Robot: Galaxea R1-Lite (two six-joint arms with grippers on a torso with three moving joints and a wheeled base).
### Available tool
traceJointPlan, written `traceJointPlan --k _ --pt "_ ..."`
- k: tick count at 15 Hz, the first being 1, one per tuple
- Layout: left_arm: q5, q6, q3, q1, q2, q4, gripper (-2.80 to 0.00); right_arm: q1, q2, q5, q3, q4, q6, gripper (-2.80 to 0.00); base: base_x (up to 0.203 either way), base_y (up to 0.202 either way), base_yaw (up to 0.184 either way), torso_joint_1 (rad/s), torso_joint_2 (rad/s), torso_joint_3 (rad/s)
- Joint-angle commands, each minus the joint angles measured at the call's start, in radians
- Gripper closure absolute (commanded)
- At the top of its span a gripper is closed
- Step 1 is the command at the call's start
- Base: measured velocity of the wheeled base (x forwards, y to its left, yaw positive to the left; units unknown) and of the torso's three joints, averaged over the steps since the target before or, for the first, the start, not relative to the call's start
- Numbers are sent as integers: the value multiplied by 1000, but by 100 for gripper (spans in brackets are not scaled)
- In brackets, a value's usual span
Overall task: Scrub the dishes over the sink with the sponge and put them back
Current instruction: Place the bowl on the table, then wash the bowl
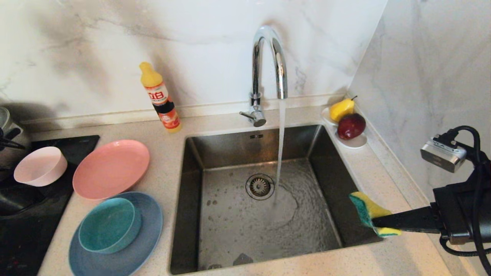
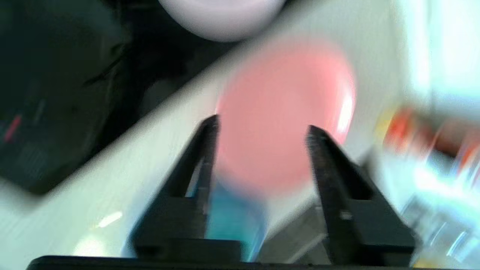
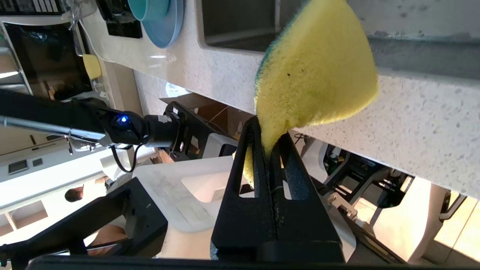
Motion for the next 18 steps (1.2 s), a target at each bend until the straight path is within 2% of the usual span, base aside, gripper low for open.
traceJointPlan --k 1,2,3,5,7,10,11,14,18 --pt "-6 152 26 -32 -134 150 0 -1 -7 2 13 0 4 0 0 0 0 0 0 0" --pt "-8 249 70 -50 -177 209 0 -3 -9 0 22 -3 4 0 0 0 0 0 0 0" --pt "-8 319 133 -66 -221 246 0 -4 -10 -1 28 1 4 0 0 0 0 0 0 0" --pt "-5 420 278 -93 -306 271 0 -3 -14 -1 40 -4 4 0 0 0 0 0 0 0" --pt "-2 479 408 -119 -377 280 0 -4 -6 -3 40 -5 4 0 0 0 0 0 0 0" --pt "14 532 554 -158 -418 276 0 -4 -8 -3 40 -7 4 0 0 0 0 0 0 0" --pt "35 541 594 -168 -417 254 -280 -4 -6 -3 40 -7 4 0 0 0 0 0 0 0" --pt "76 533 715 -177 -401 83 -280 -4 -5 -3 43 -6 4 0 0 0 0 0 0 0" --pt "75 528 786 -196 -383 38 -280 -4 1 -4 35 -8 4 0 0 0 0 0 0 0"
